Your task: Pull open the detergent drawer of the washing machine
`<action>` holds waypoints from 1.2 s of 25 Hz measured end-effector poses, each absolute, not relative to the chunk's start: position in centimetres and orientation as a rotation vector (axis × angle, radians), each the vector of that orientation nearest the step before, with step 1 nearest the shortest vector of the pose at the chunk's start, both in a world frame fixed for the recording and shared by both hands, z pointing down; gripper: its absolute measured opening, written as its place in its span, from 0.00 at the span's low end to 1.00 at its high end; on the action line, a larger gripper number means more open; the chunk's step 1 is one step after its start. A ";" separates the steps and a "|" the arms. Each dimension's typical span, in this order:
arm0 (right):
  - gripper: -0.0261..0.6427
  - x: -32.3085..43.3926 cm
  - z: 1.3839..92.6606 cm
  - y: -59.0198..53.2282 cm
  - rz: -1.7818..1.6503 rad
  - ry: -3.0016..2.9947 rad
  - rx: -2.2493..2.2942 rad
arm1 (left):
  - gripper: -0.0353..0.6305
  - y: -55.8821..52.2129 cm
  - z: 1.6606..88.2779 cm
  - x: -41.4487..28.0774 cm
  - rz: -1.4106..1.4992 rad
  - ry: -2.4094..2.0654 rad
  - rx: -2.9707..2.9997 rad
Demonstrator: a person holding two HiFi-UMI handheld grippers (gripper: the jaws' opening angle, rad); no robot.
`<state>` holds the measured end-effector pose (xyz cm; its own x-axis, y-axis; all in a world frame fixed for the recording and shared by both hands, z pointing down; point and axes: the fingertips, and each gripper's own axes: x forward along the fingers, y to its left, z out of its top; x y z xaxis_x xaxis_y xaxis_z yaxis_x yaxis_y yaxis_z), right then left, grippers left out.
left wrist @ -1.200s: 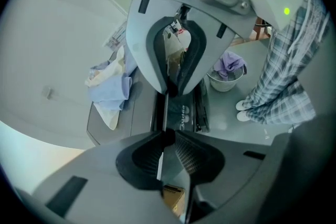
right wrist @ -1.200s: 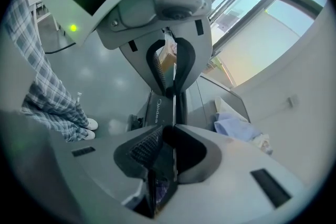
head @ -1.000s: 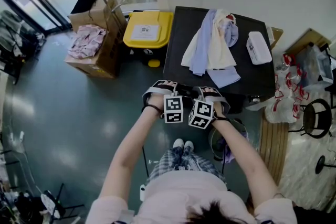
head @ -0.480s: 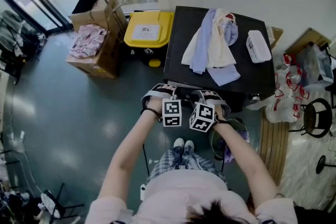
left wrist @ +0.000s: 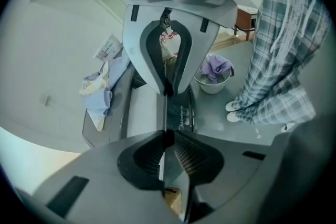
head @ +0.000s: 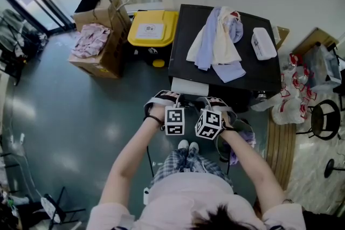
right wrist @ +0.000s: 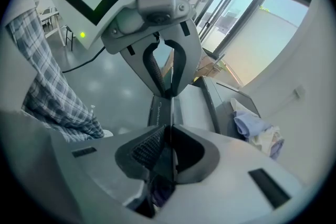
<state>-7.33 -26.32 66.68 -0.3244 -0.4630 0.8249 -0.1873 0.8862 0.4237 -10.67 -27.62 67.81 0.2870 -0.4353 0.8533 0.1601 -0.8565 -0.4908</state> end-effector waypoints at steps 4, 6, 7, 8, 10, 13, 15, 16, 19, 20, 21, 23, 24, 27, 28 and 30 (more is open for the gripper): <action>0.14 -7.4 66.7 -24.7 -0.285 -1.919 0.468 | 0.17 -25.8 67.8 -10.9 -1.604 0.232 -2.075; 0.14 -7.5 66.7 -23.9 -0.277 -1.924 0.462 | 0.17 -25.1 67.8 -11.0 -1.605 0.235 -2.073; 0.14 -7.6 66.7 -23.5 -0.271 -1.930 0.458 | 0.17 -24.7 67.8 -11.0 -1.606 0.235 -2.071; 0.14 -7.7 66.7 -23.2 -0.267 -1.935 0.455 | 0.17 -24.4 67.9 -11.1 -1.607 0.235 -2.071; 0.14 -7.7 66.6 -22.5 -0.261 -1.938 0.450 | 0.17 -23.6 67.8 -11.1 -1.608 0.234 -2.073; 0.13 -7.8 66.6 -21.7 -0.251 -1.941 0.443 | 0.17 -22.8 67.7 -11.3 -1.609 0.227 -2.073; 0.13 -7.9 66.4 -21.2 -0.246 -1.946 0.439 | 0.17 -22.3 67.7 -11.4 -1.609 0.221 -2.074; 0.13 -8.0 66.4 -20.9 -0.243 -1.948 0.436 | 0.17 -22.0 67.6 -11.5 -1.608 0.218 -2.076; 0.13 -8.2 66.4 -19.9 -0.230 -1.957 0.423 | 0.17 -21.1 67.7 -11.7 -1.609 0.205 -2.079; 0.13 -8.2 66.4 -19.6 -0.226 -1.960 0.419 | 0.17 -20.7 67.7 -11.8 -1.608 0.202 -2.081; 0.13 -8.3 66.4 -19.3 -0.222 -1.963 0.414 | 0.17 -20.4 67.7 -11.8 -1.606 0.198 -2.085; 0.13 -8.4 66.4 -18.5 -0.211 -1.972 0.405 | 0.17 -19.6 67.7 -11.8 -1.601 0.193 -2.093; 0.13 -8.5 66.4 -18.1 -0.205 -1.975 0.401 | 0.17 -19.2 67.7 -11.9 -1.600 0.189 -2.096; 0.13 -8.5 66.5 -17.1 -0.194 -1.978 0.390 | 0.17 -18.1 67.7 -12.1 -1.596 0.176 -2.099; 0.13 -8.6 66.5 -16.7 -0.188 -1.981 0.385 | 0.16 -17.8 67.8 -12.2 -1.595 0.171 -2.100; 0.12 -9.0 66.7 -15.8 -0.170 -1.992 0.369 | 0.16 -17.0 67.9 -12.4 -1.594 0.156 -2.105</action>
